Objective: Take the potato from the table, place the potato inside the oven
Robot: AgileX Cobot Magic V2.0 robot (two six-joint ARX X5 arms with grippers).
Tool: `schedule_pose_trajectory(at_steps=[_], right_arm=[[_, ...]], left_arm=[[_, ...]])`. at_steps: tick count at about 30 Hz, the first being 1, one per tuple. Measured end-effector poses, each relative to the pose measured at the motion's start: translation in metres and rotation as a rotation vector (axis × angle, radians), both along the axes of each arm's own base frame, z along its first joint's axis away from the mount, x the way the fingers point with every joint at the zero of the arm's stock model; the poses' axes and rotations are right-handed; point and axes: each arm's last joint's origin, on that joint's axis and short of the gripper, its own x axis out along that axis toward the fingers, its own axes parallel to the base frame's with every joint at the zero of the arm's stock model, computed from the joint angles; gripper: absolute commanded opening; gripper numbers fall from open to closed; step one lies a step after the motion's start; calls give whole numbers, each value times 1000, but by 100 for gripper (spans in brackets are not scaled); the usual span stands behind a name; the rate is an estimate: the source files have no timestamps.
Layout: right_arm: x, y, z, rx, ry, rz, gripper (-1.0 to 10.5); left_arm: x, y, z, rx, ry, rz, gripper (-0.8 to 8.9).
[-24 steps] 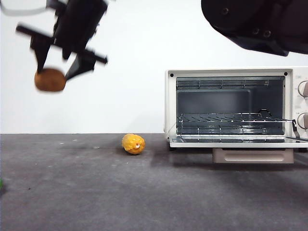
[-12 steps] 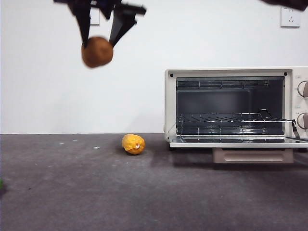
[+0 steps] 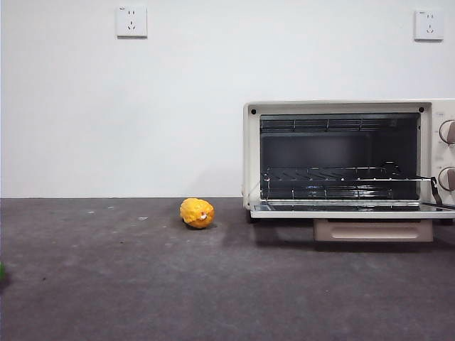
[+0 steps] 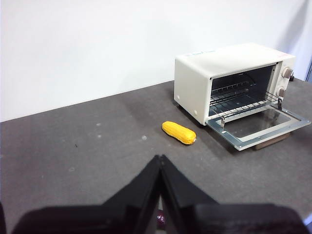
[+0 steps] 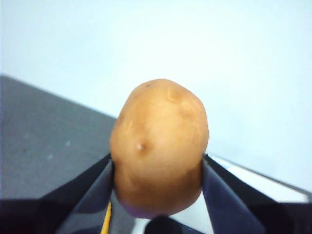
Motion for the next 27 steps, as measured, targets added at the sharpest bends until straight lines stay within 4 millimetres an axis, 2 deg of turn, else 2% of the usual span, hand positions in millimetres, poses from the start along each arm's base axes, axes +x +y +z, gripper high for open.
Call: schedule_pose_trajectory(at_steps=[5, 8, 12, 16, 20, 27], right_arm=[[-32, -45, 24, -25, -34, -52, 156], [-47, -68, 26, -47, -15, -45, 156], [-68, -101, 19, -49, 27, -37, 155], [-92, -140, -1, -42, 64, -64, 155], [-109, -170, -33, -47, 86, -145, 155], [-125, -196, -100, -24, 155, -222, 154]], left_arm=[[5, -6, -5, 26, 18, -9, -8], [9, -11, -9, 36, 39, -18, -8], [16, -19, -17, 59, 71, -38, -8], [23, -25, -25, 62, 104, -55, -8], [28, -28, -29, 39, 129, -61, -8], [31, -27, -29, -25, 151, -64, -8]])
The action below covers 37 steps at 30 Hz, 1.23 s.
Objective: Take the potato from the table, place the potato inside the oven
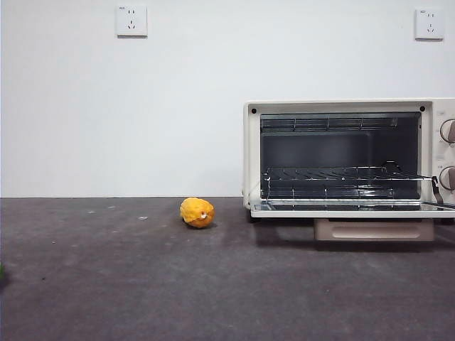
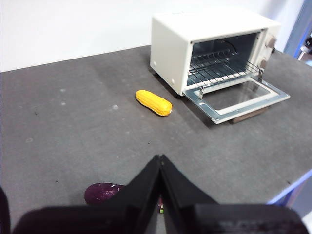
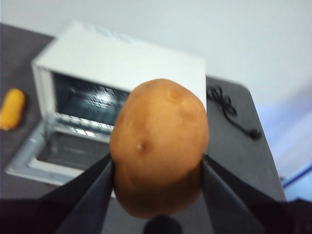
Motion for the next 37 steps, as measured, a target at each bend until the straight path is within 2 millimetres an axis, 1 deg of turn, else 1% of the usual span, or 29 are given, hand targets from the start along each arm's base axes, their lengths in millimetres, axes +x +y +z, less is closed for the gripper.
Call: schedule_pose_trajectory(at_steps=[5, 7, 10, 12, 14, 16, 19, 21, 25, 29, 32, 37], right_arm=[[-7, -13, -47, 33, 22, -80, 152], [-10, -17, -63, 45, 27, -103, 146], [-10, -17, -85, 48, 49, -104, 96], [-8, -10, -94, 125, 38, -64, 95], [-2, 1, -99, 201, -1, -13, 95], [5, 12, -103, 237, -47, 20, 95], [15, 28, -111, 240, -85, 47, 95], [22, 38, -121, 230, -72, 64, 95], [45, 54, -145, 228, -18, 84, 95], [79, 63, -168, 267, 14, 91, 95], [109, 63, -175, 320, 13, 83, 96], [158, 50, -188, 402, -1, 106, 96]], left_arm=[[3, 1, 0, -21, -2, 16, -8], [4, 1, 0, -27, -3, 14, -8], [5, 2, 1, -39, -2, 11, -8], [7, 2, 1, -48, 0, 7, -8], [8, 2, 1, -60, 4, 2, -8], [9, 2, 1, -68, 8, -9, -8], [10, 2, 1, -82, 17, -23, -8], [10, 2, 1, -93, 23, -30, -8], [11, 2, 1, -107, 32, -42, -8], [12, 2, 1, -116, 38, -42, -8], [12, 2, 1, -119, 39, -41, -8], [12, 2, 1, -124, 41, -36, -8]])
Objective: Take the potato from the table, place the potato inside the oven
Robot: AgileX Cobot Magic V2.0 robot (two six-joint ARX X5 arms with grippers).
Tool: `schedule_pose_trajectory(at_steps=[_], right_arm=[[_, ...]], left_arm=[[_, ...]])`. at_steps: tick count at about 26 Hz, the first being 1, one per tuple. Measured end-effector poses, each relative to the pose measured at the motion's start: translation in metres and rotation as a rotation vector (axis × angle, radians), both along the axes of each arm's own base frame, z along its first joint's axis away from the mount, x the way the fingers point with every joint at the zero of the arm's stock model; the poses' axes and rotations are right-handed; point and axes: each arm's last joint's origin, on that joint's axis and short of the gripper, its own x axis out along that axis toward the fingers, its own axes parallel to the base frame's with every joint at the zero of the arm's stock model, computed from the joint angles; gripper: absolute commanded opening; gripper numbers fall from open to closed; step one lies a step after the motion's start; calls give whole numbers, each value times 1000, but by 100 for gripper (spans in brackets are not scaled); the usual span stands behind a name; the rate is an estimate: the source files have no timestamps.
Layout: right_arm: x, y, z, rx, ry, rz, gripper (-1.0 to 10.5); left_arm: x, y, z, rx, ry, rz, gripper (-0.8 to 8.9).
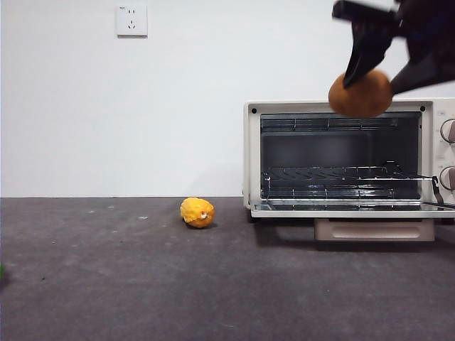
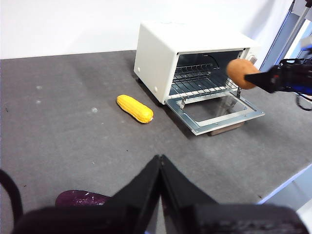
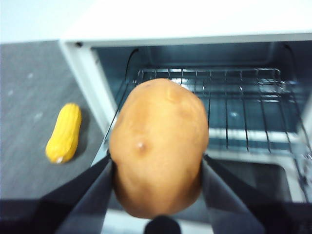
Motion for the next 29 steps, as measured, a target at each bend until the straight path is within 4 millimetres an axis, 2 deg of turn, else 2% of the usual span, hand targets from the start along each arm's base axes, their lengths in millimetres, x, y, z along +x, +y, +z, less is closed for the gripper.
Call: schedule_pose_trajectory(at_steps=[4, 8, 13, 16, 20, 21, 23, 27, 29], right_arm=[[32, -8, -21, -48, 67, -40, 104], [54, -2, -38, -84, 107, -31, 104], [84, 9, -40, -80, 75, -30, 104], [106, 17, -52, -92, 103, -33, 104], [128, 25, -51, -88, 87, -38, 105], [131, 26, -50, -87, 84, -38, 110], [135, 27, -49, -89, 91, -38, 201], [135, 28, -49, -82, 100, -42, 201], [135, 27, -49, -80, 107, -44, 334]], left_arm=[[0, 0, 0, -5, -4, 21, -8], [0, 1, 0, -10, -2, 25, -8], [0, 1, 0, -19, 4, 29, -8], [0, 1, 0, -21, 5, 29, -8], [0, 1, 0, -26, 8, 31, -8], [0, 1, 0, -26, 8, 31, -8], [0, 1, 0, -26, 8, 31, -8], [0, 1, 0, -26, 8, 32, -8], [0, 1, 0, -26, 8, 32, -8]])
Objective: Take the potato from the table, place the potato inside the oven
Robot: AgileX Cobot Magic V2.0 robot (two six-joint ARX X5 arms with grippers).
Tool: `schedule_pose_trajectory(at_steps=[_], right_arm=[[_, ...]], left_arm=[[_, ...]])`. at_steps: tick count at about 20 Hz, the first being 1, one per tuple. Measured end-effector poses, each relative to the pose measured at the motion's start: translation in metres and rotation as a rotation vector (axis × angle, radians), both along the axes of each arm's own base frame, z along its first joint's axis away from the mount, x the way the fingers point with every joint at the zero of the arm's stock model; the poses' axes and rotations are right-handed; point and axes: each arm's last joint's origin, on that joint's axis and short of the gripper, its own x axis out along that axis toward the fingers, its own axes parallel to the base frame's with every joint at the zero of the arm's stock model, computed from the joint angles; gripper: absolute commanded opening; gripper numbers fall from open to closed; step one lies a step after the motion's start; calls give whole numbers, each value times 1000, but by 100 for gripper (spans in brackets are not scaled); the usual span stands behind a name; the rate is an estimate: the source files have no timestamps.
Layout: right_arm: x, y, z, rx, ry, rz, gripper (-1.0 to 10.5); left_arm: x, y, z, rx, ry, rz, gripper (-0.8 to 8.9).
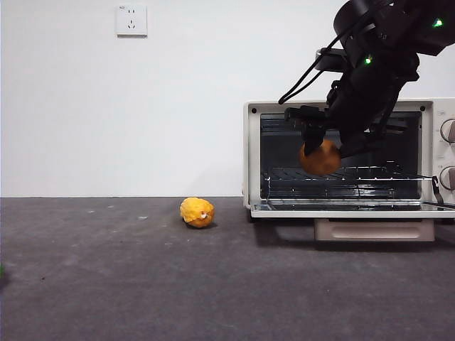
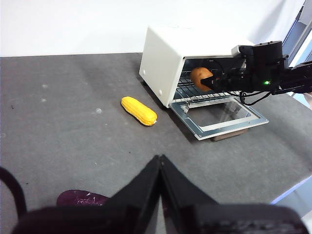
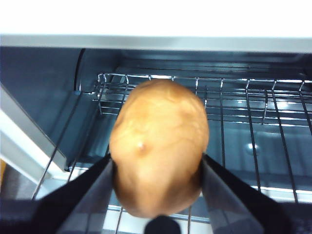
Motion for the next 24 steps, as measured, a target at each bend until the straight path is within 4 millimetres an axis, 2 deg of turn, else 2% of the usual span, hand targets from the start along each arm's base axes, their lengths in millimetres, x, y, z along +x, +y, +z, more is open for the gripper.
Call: schedule_pose_trajectory(at_steps=[3, 7, 8, 10, 13, 16, 19, 22, 24], right_arm=[[-1, 0, -1, 3, 22, -5, 516], [-6, -2, -3, -13, 93, 6, 514], [-11, -3, 2, -17, 108, 9, 514], [-25, -8, 25, -3, 106, 17, 513], [-61, -21, 69, 9, 110, 10, 513], [-105, -38, 101, -2, 138, 19, 505], [-163, -59, 137, 33, 82, 50, 502], [-209, -76, 158, 73, -3, 72, 489], [-233, -85, 164, 94, -45, 84, 392]], left_arm=[[0, 0, 0, 0, 0, 0, -8], [0, 0, 0, 0, 0, -1, -8], [0, 0, 0, 0, 0, -1, -8], [0, 0, 0, 0, 0, -1, -8], [0, 0, 0, -2, 1, 0, -8], [1, -2, 1, -18, 11, 19, -8], [5, -15, 4, -13, 39, 22, -8], [11, -34, 9, 17, 49, 30, -8], [13, -48, 11, 40, 55, 23, -9]])
